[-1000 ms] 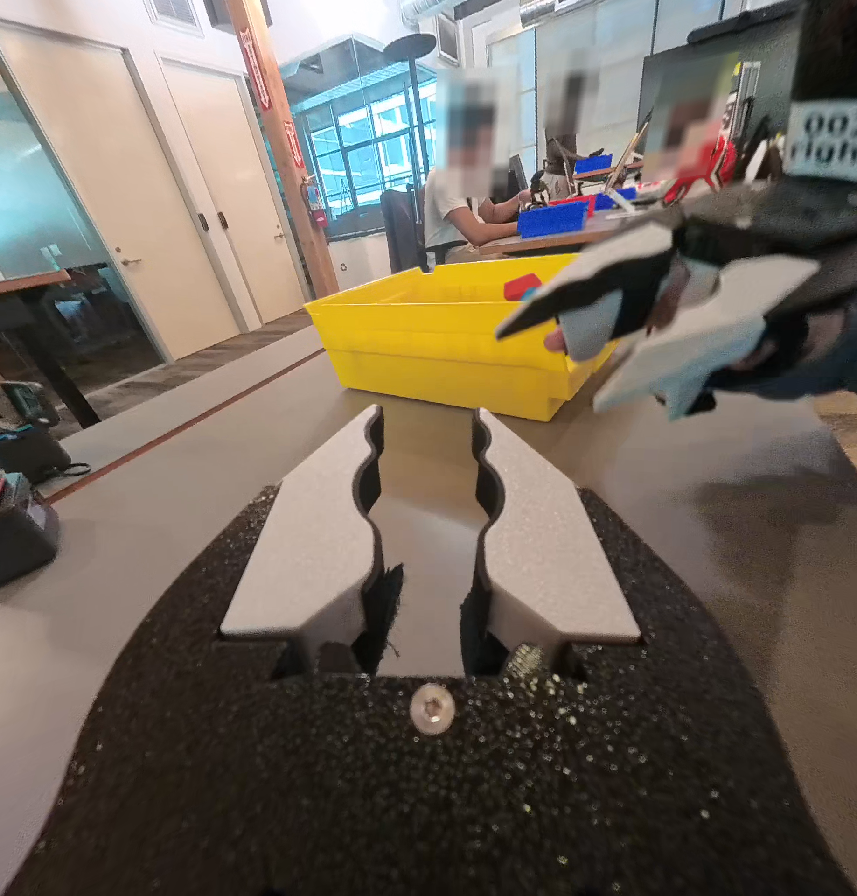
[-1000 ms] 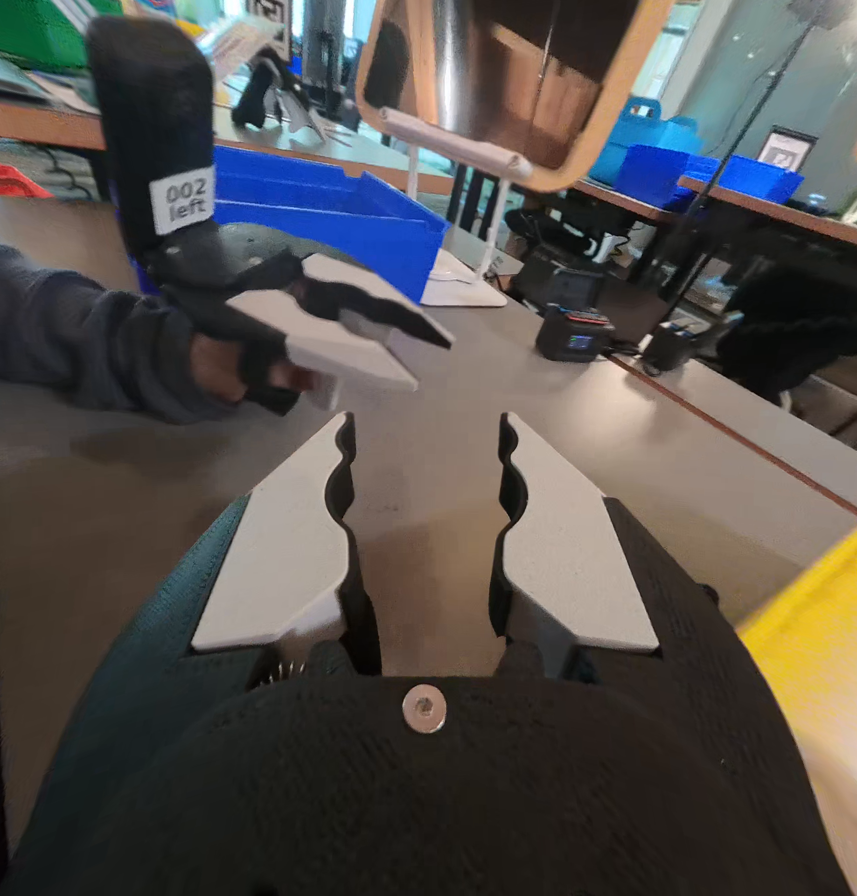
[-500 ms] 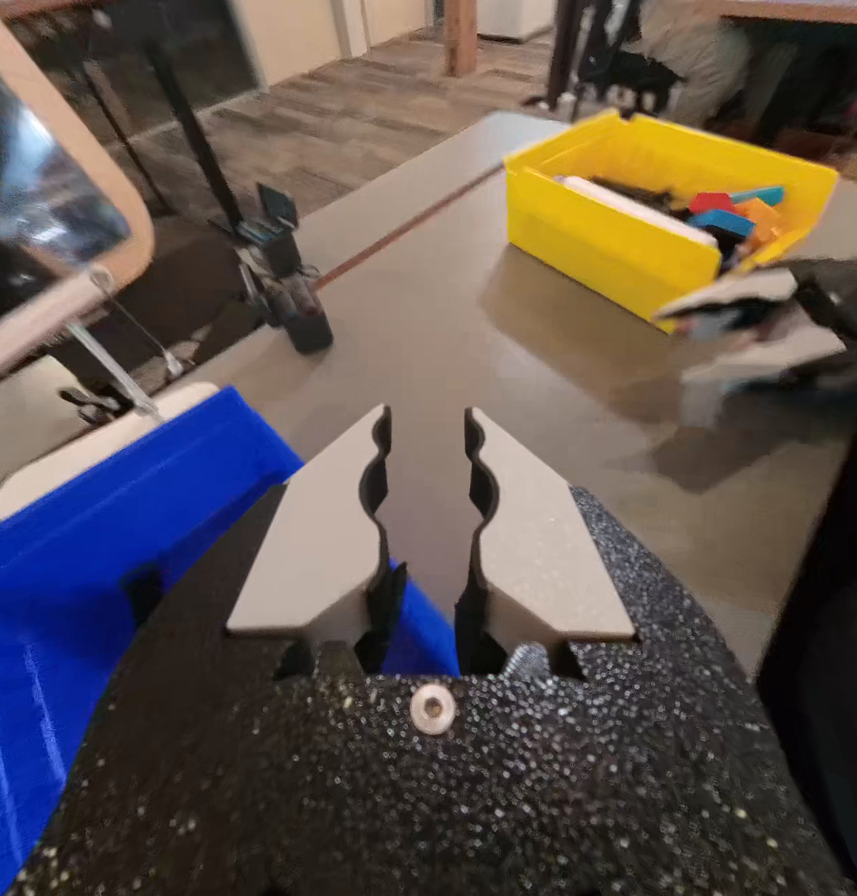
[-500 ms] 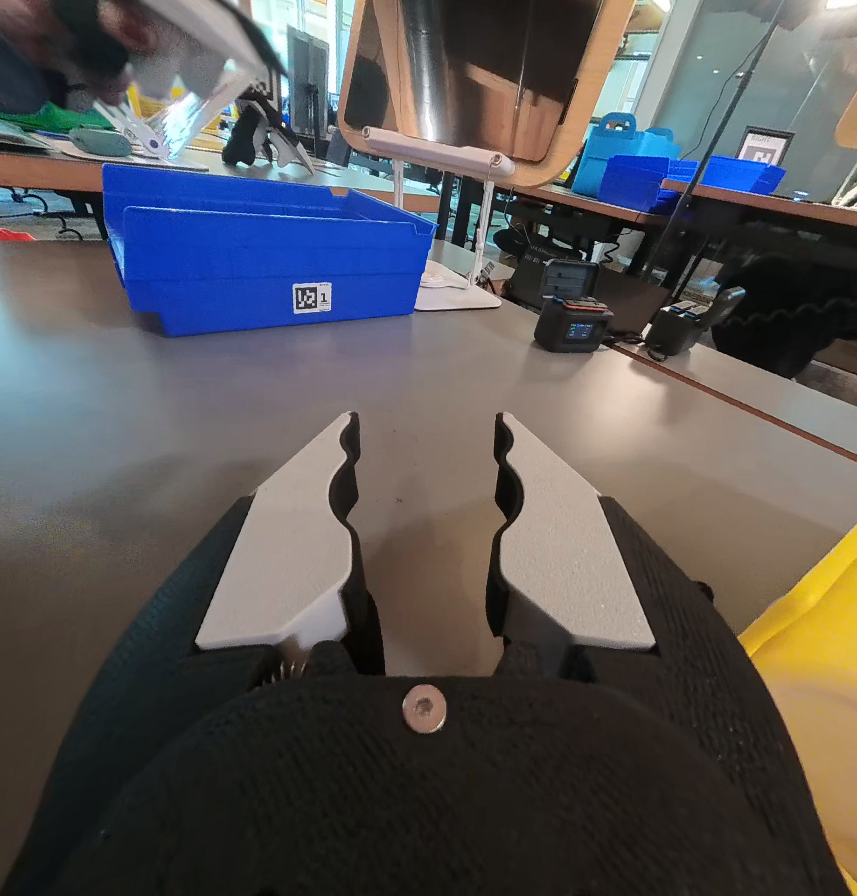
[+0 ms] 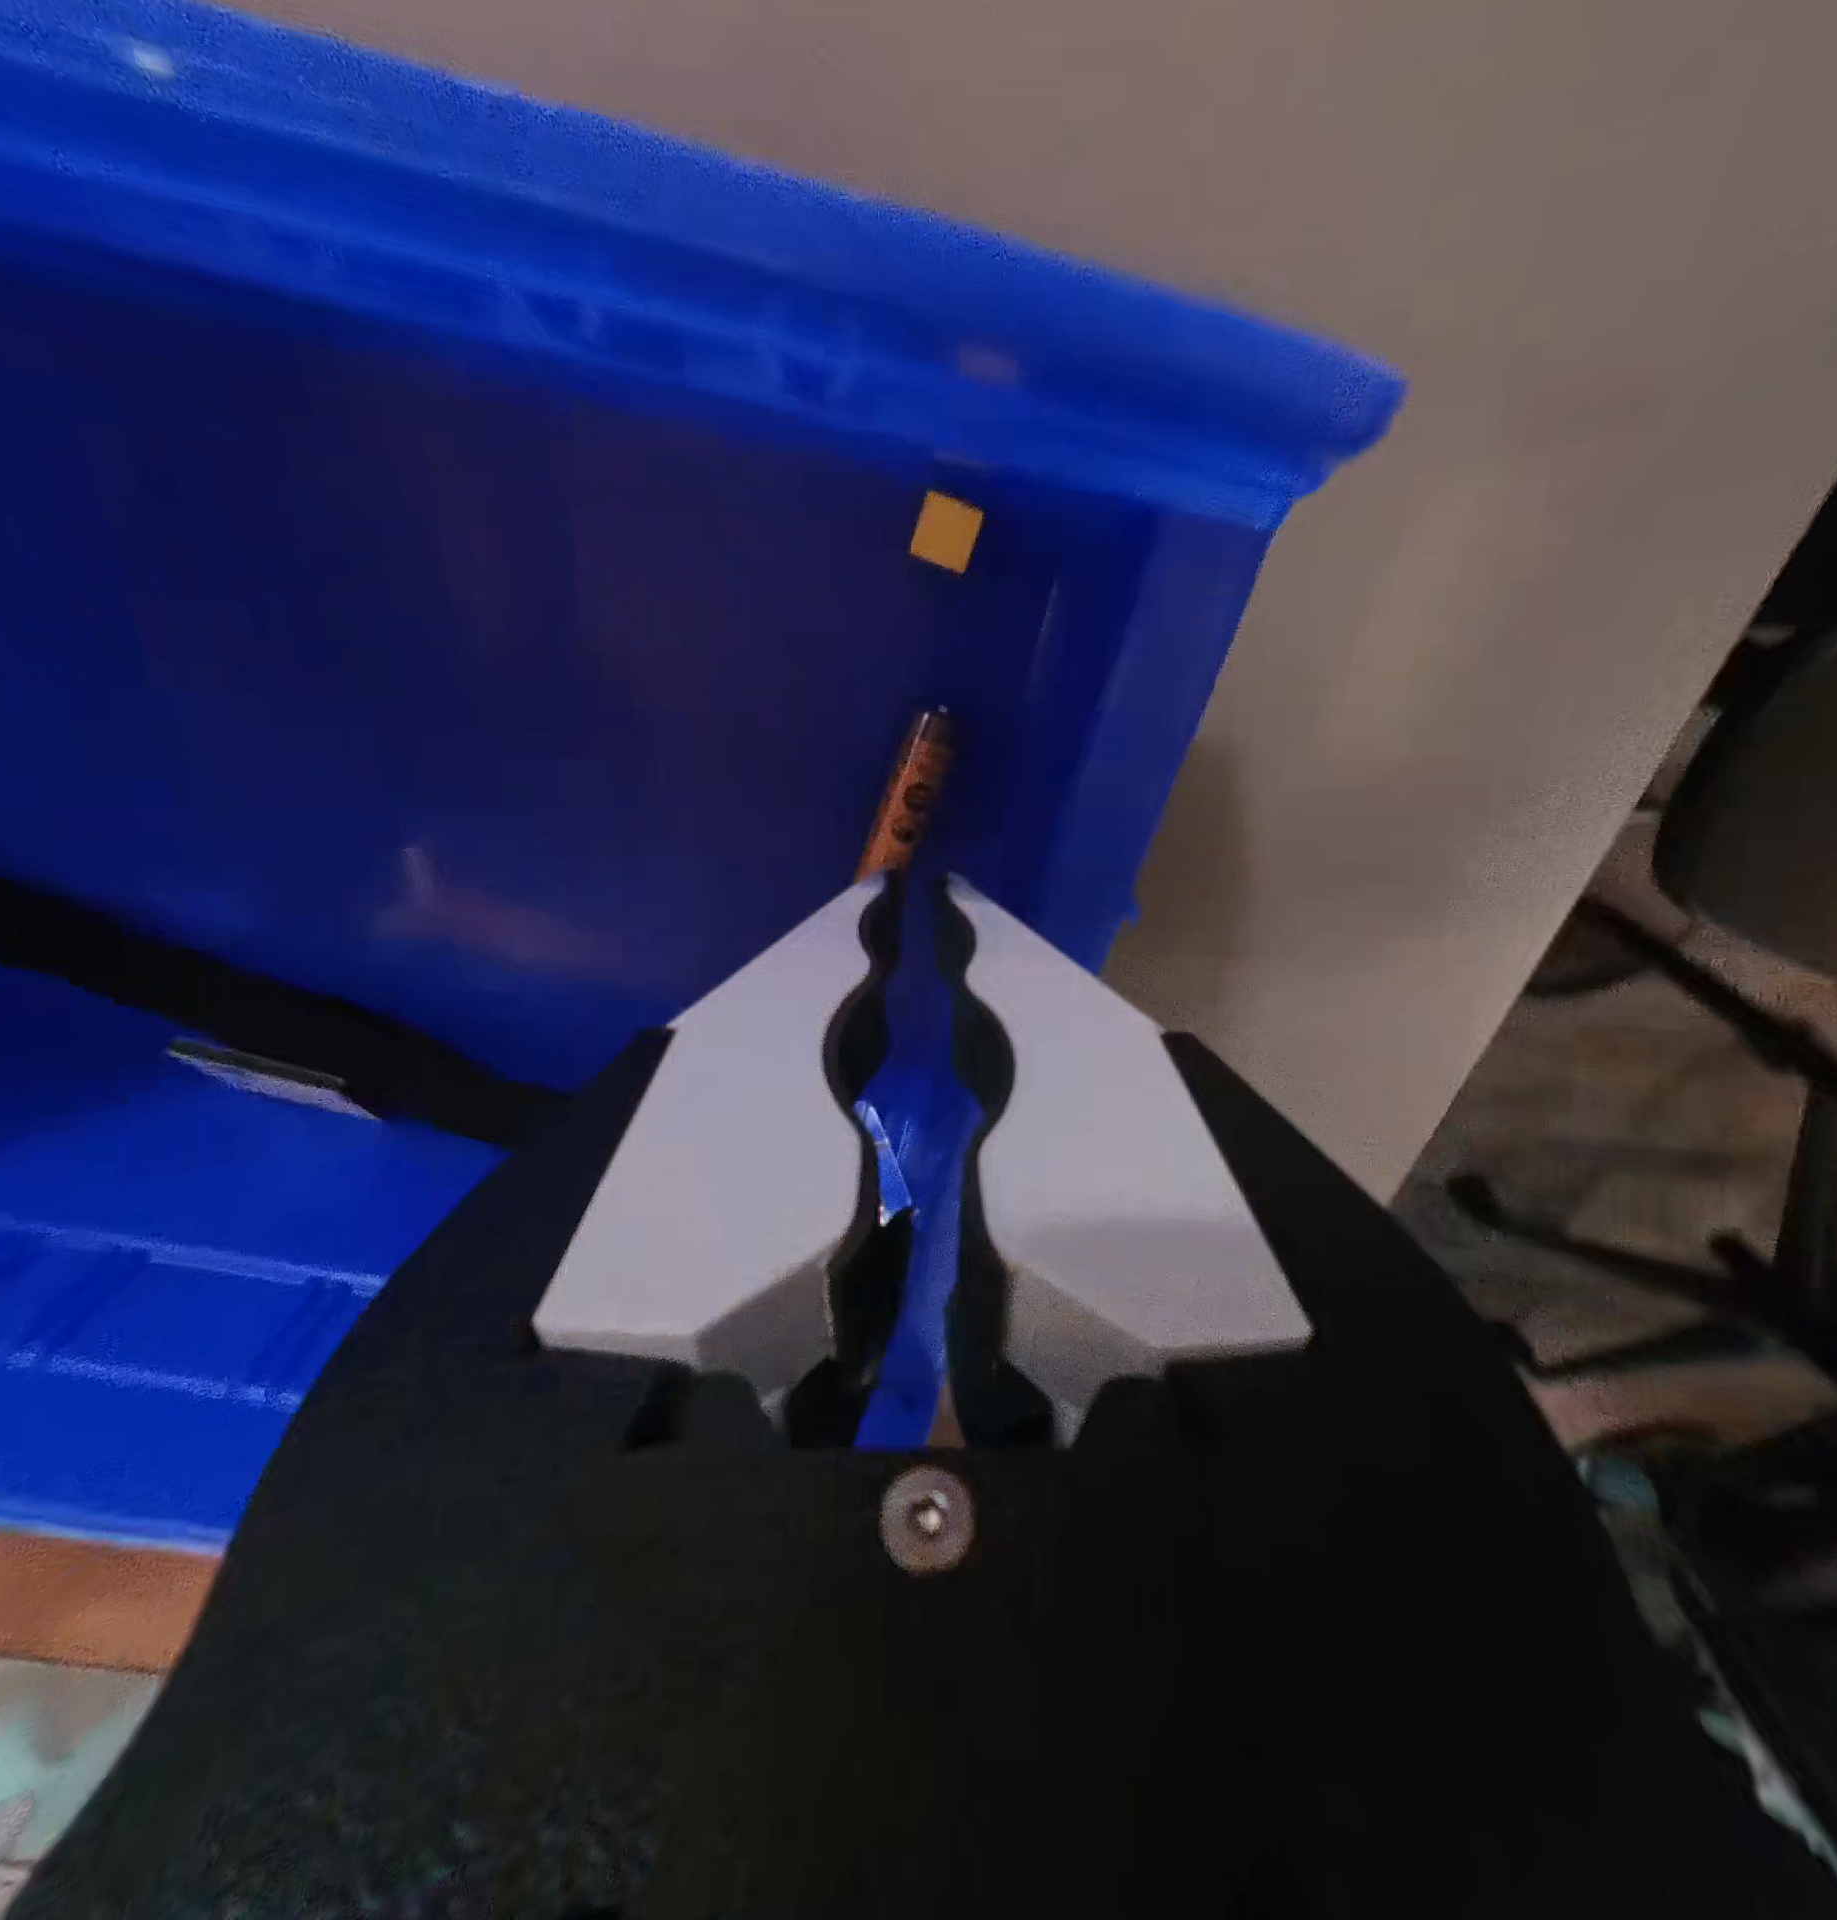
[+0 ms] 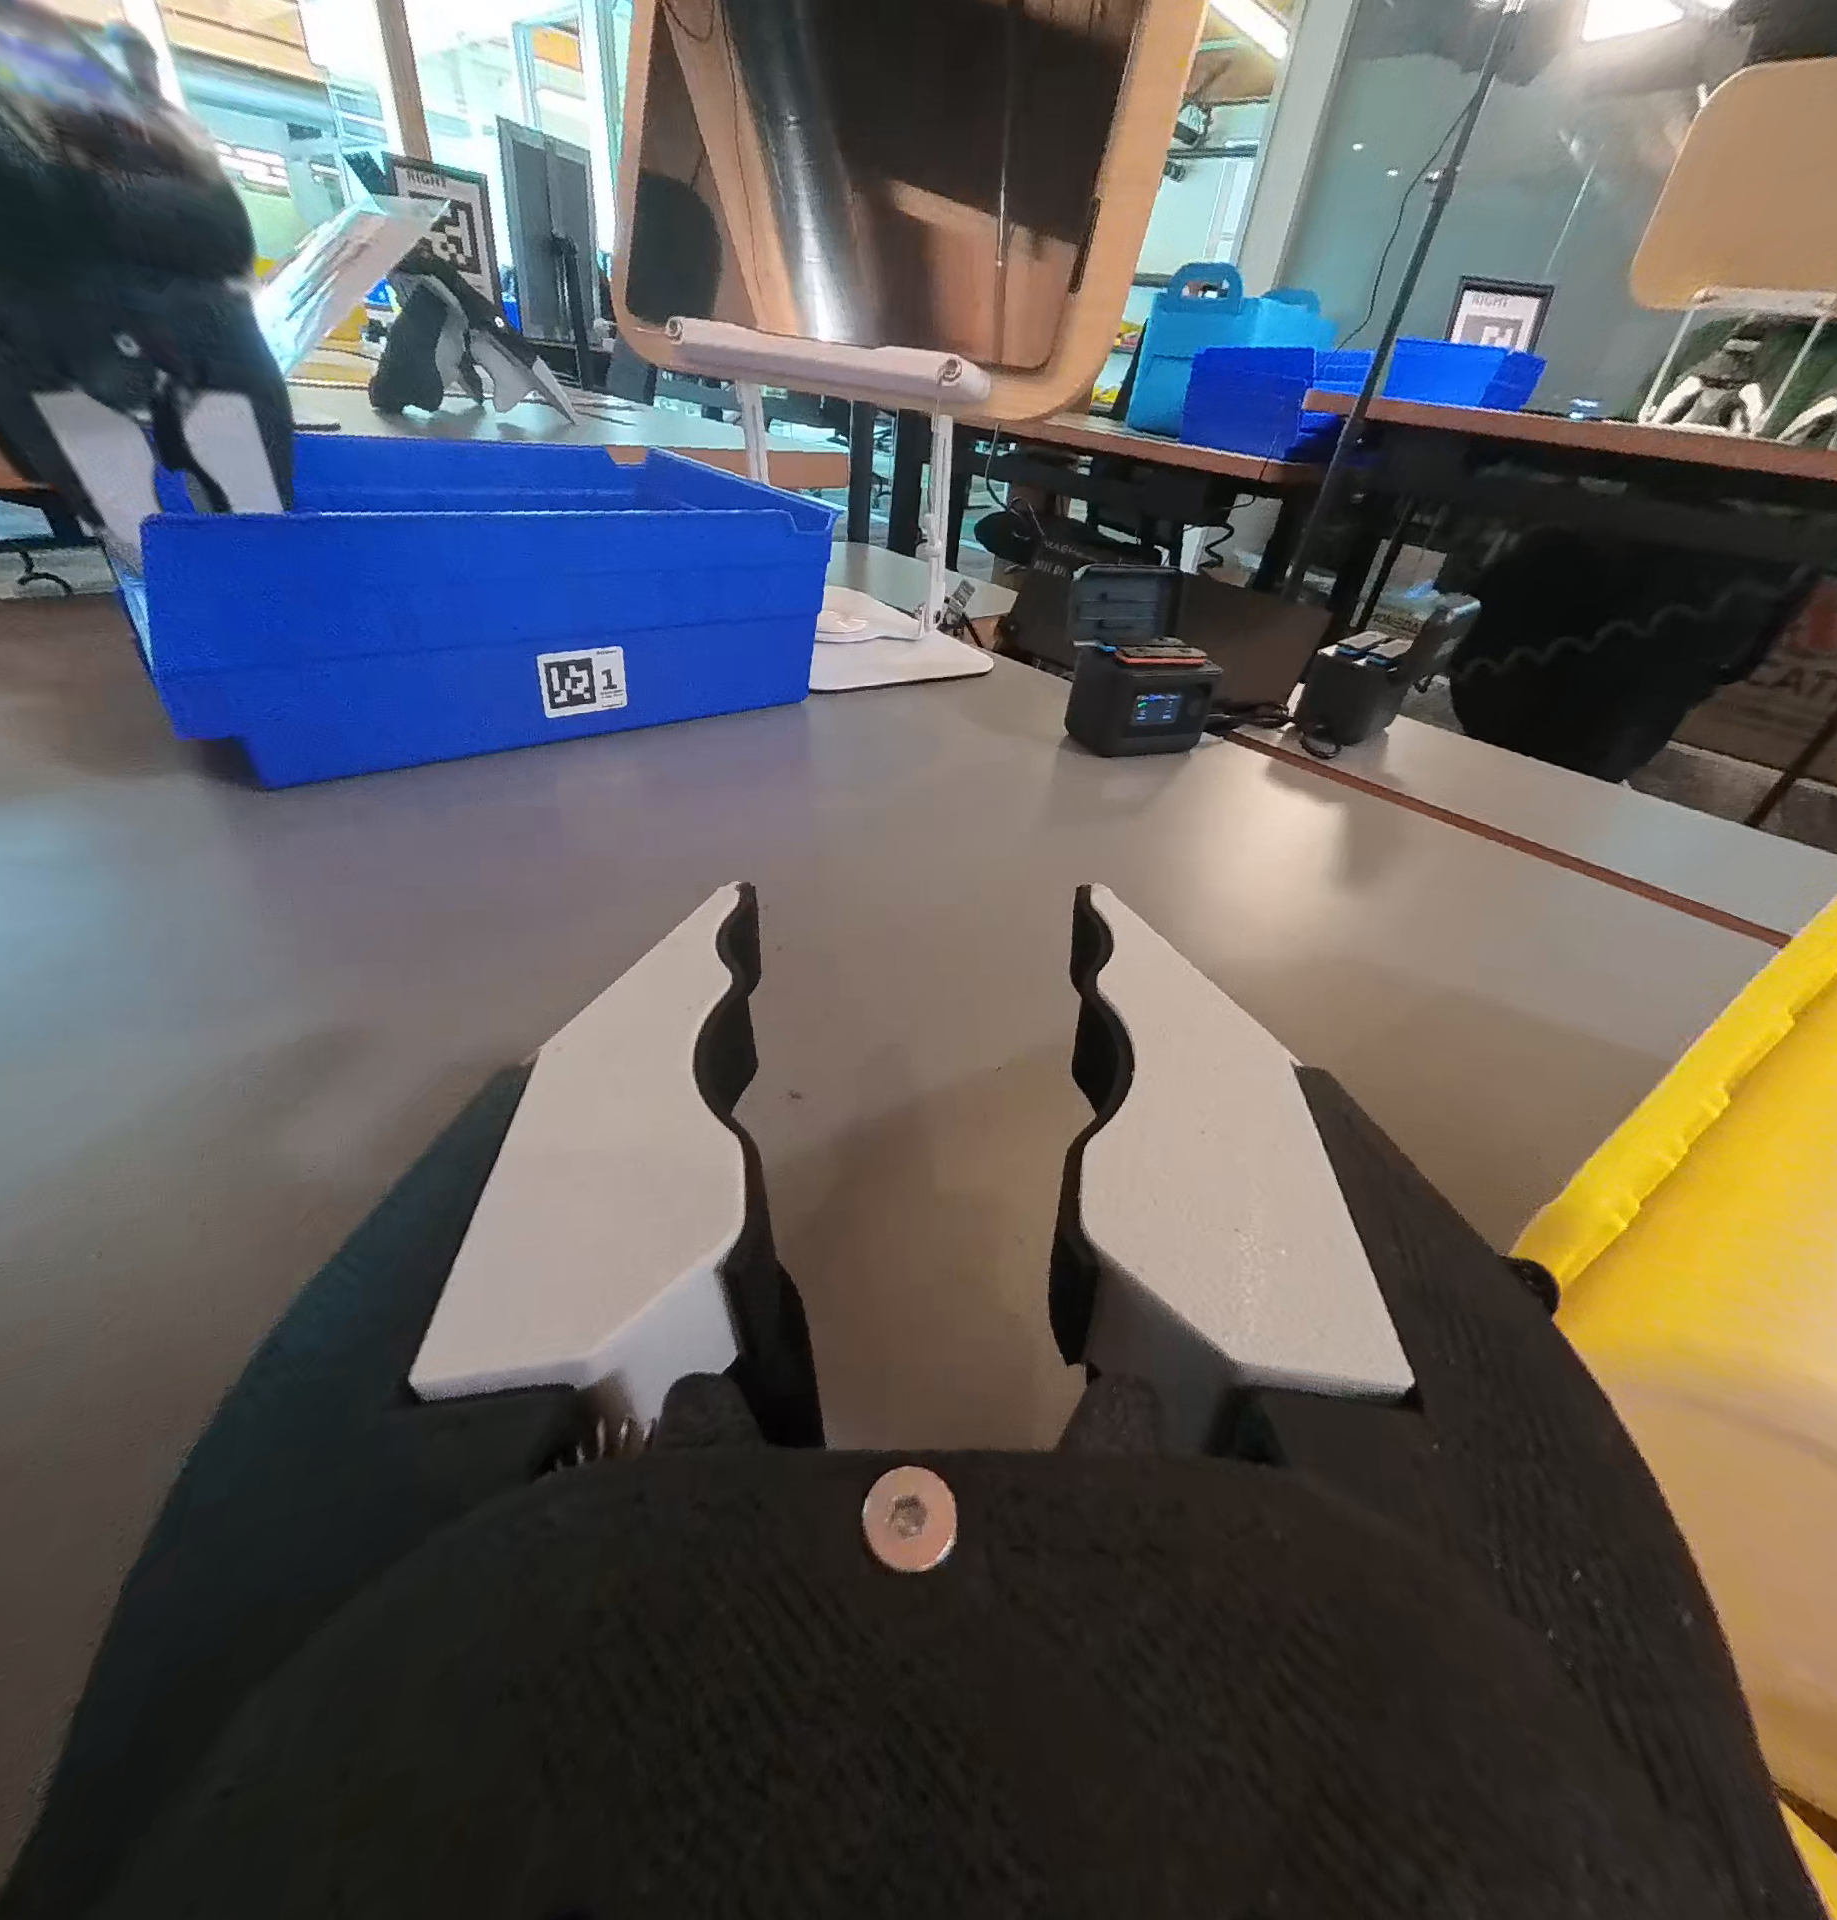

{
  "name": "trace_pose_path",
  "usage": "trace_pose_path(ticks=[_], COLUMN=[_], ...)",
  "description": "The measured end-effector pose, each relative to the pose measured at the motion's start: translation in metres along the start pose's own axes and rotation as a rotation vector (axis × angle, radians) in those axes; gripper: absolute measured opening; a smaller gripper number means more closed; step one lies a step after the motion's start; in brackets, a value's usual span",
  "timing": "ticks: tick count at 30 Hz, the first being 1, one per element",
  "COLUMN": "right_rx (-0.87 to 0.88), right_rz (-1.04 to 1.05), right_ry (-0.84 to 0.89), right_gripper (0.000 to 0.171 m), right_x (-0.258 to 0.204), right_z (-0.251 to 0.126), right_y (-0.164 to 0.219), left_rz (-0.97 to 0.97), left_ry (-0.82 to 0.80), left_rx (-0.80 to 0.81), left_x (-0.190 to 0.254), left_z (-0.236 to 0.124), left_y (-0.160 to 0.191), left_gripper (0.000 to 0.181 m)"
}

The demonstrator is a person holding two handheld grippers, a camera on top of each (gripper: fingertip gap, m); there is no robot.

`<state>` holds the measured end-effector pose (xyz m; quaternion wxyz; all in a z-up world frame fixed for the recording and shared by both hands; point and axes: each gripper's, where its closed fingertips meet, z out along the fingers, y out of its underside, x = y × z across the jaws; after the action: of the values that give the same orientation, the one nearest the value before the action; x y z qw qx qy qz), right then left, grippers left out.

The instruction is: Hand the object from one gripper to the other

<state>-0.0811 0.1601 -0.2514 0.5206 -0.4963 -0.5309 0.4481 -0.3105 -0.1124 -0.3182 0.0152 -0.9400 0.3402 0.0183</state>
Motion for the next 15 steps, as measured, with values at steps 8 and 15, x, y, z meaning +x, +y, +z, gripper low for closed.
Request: trace_pose_path(ticks=[8, 15], right_rx=[0.04, 0.039], right_rz=[-0.01, -0.008], right_ry=[0.065, 0.053], right_gripper=[0.074, 0.073], right_x=[0.01, 0.009], right_z=[0.0, 0.0], right_y=[-0.005, -0.005], left_rz=[0.118, 0.211], left_ry=[0.089, 0.155], left_rx=[-0.059, -0.054], left_x=[-0.003, -0.002], left_z=[0.016, 0.027], left_y=[-0.007, -0.004], left_gripper=[0.009, 0.009])
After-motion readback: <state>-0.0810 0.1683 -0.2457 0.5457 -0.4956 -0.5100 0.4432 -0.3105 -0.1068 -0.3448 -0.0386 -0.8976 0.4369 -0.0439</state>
